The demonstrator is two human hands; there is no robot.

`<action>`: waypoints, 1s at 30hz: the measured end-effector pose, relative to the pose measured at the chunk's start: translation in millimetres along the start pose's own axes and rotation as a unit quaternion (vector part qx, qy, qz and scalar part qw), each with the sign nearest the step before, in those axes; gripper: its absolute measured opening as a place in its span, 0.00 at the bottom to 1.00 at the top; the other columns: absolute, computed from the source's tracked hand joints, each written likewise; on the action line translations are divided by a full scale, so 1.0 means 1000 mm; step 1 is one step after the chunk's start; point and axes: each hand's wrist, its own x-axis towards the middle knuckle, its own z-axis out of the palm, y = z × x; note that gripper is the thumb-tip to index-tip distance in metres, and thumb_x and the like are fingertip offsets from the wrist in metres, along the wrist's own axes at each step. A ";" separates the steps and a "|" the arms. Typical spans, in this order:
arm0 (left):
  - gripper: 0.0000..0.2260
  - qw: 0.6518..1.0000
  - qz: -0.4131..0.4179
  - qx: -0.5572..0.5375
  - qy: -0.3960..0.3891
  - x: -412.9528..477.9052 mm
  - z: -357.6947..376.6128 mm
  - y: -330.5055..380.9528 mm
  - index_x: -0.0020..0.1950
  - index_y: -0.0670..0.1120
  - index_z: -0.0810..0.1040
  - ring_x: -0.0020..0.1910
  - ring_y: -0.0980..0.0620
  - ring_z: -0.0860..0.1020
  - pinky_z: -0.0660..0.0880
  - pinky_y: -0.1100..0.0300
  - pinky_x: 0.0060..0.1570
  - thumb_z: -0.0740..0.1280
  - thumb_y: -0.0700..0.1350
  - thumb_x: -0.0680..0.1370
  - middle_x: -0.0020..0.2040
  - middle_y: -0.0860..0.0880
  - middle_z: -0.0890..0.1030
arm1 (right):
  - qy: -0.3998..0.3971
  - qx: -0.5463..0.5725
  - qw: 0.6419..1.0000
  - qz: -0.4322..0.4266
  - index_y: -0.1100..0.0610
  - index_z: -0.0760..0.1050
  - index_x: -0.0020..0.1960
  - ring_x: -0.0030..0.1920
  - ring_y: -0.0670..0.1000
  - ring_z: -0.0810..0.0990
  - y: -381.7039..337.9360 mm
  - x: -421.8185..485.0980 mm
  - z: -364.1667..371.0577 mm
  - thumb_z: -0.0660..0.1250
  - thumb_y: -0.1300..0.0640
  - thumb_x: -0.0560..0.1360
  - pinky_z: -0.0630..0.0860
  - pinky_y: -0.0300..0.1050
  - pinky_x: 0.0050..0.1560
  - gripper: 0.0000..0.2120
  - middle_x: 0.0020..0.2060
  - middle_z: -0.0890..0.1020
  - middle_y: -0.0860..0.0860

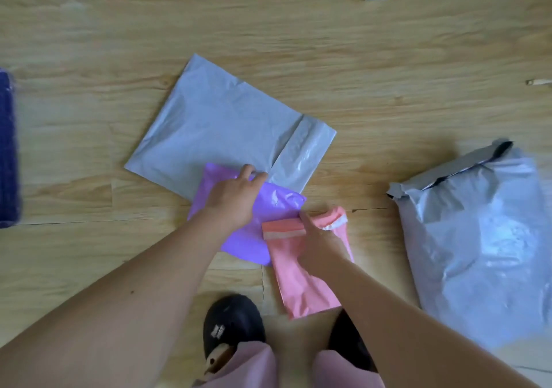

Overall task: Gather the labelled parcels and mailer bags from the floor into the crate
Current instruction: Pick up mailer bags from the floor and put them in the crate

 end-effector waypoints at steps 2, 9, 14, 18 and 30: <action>0.27 1.000 -0.012 0.001 0.026 0.007 0.005 0.003 0.71 0.47 0.62 0.54 0.41 0.78 0.67 0.54 0.38 0.63 0.33 0.73 0.66 0.45 0.64 | 0.013 0.022 1.000 0.011 0.49 0.57 0.73 0.48 0.57 0.79 0.002 0.008 0.001 0.59 0.65 0.71 0.70 0.42 0.42 0.33 0.44 0.80 0.55; 0.13 0.998 -0.052 -0.019 0.005 -0.023 -0.020 0.002 0.56 0.46 0.76 0.53 0.41 0.78 0.70 0.54 0.42 0.61 0.34 0.75 0.57 0.45 0.71 | 0.075 -0.009 0.996 0.048 0.58 0.75 0.59 0.56 0.57 0.79 -0.008 -0.019 -0.025 0.63 0.58 0.73 0.73 0.42 0.48 0.15 0.53 0.82 0.57; 0.08 0.993 -0.055 -0.065 0.084 -0.086 -0.064 0.005 0.51 0.46 0.74 0.45 0.41 0.79 0.66 0.56 0.36 0.62 0.36 0.74 0.53 0.46 0.73 | 0.149 0.007 0.987 0.067 0.58 0.79 0.50 0.41 0.55 0.78 -0.016 -0.084 -0.056 0.63 0.42 0.73 0.70 0.41 0.34 0.20 0.39 0.80 0.54; 0.09 0.968 -0.040 -0.172 0.178 -0.144 -0.099 0.009 0.50 0.42 0.74 0.41 0.38 0.79 0.68 0.52 0.34 0.63 0.33 0.72 0.50 0.44 0.76 | 0.206 0.041 0.976 0.059 0.57 0.80 0.44 0.38 0.54 0.79 -0.032 -0.143 -0.086 0.65 0.53 0.73 0.75 0.44 0.34 0.09 0.37 0.83 0.53; 0.07 0.804 -0.156 -0.482 0.312 -0.303 -0.233 0.015 0.37 0.44 0.74 0.36 0.56 0.72 0.65 0.70 0.35 0.69 0.42 0.74 0.38 0.52 0.75 | 0.253 -0.059 0.965 -0.036 0.60 0.80 0.49 0.47 0.60 0.80 -0.111 -0.305 -0.173 0.56 0.58 0.77 0.73 0.45 0.44 0.14 0.45 0.83 0.58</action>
